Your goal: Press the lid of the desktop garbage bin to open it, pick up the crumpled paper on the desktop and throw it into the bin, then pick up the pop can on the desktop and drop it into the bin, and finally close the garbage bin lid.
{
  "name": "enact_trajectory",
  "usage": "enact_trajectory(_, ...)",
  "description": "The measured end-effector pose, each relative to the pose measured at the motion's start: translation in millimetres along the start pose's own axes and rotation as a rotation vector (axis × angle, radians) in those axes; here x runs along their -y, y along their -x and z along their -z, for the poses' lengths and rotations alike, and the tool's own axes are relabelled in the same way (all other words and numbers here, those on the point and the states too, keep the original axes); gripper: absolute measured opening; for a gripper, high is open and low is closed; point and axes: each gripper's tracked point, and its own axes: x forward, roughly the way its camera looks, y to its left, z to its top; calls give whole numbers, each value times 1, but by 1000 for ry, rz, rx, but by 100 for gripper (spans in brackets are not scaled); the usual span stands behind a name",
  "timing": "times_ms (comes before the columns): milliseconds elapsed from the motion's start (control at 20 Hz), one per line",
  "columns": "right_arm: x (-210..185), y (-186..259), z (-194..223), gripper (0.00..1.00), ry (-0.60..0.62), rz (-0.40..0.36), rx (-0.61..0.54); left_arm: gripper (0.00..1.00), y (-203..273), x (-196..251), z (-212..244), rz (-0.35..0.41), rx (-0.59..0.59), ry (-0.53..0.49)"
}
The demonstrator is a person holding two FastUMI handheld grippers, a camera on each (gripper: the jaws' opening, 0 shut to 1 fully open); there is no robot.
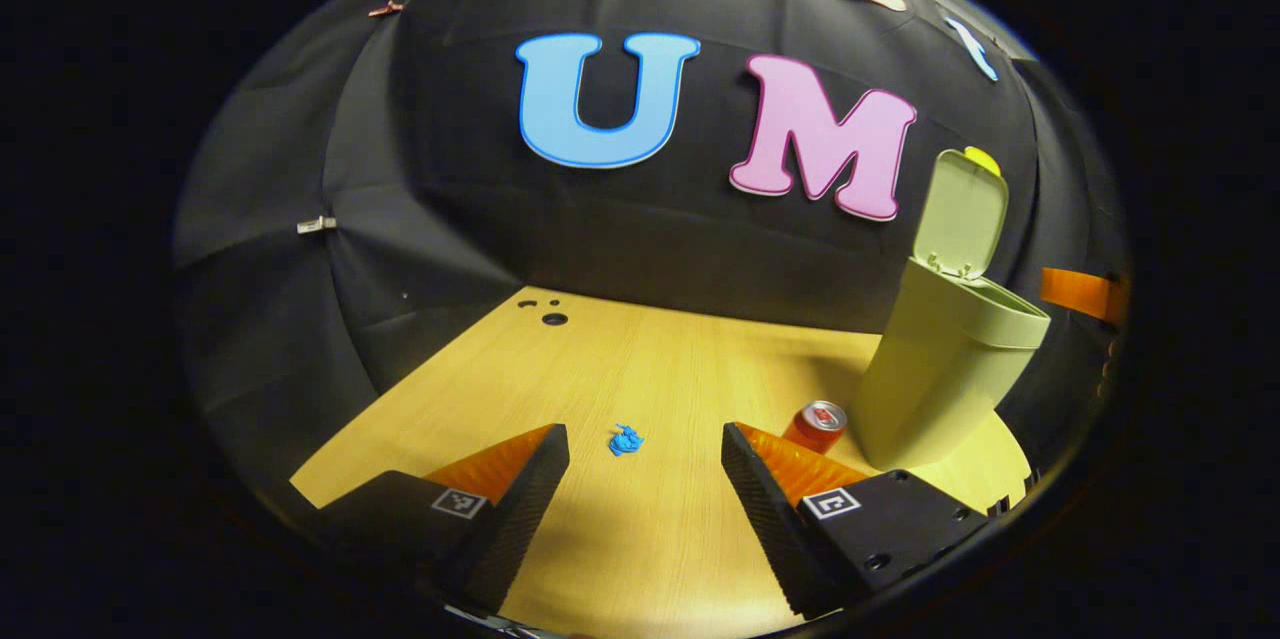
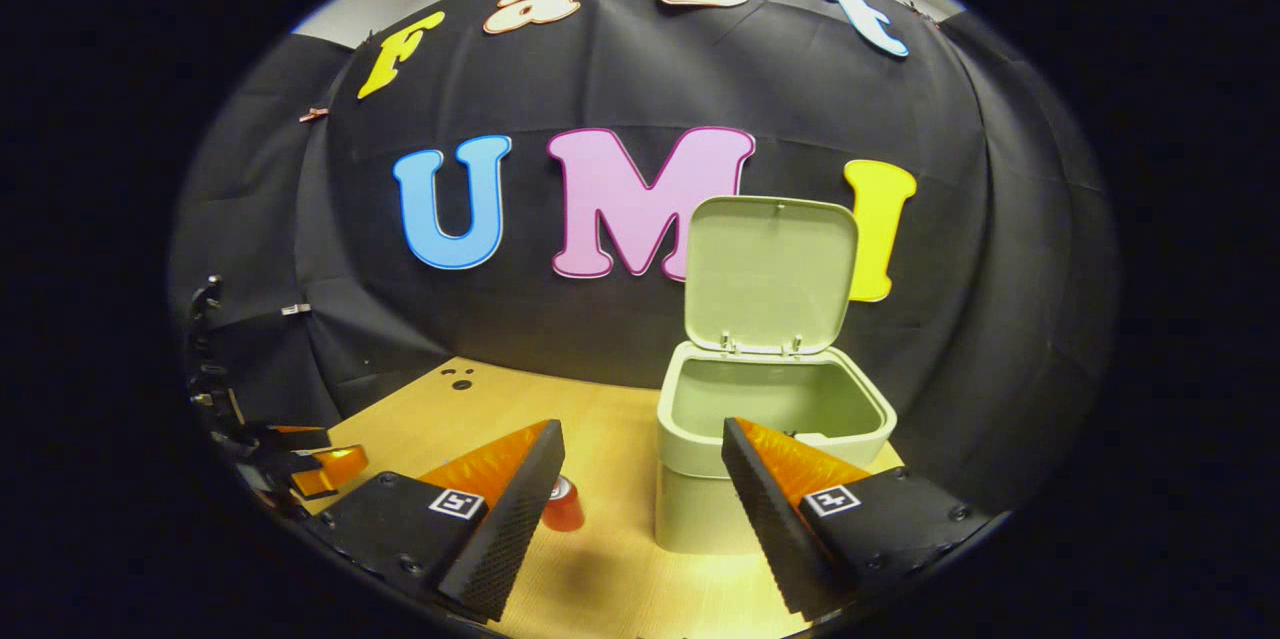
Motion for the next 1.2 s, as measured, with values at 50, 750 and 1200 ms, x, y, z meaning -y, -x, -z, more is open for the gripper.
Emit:
enact_trajectory(50,0,-1,3,100,11,3,-3,99,-14,-4,7,-9,-23,6)
enact_trajectory(750,-9,-36,59,98,88,-44,-124,99,-172,-29,79,-69,-238,-60)
enact_trajectory(1200,-20,-38,89,98,82,-83,-207,92,-218,-28,108,-118,-282,-93)
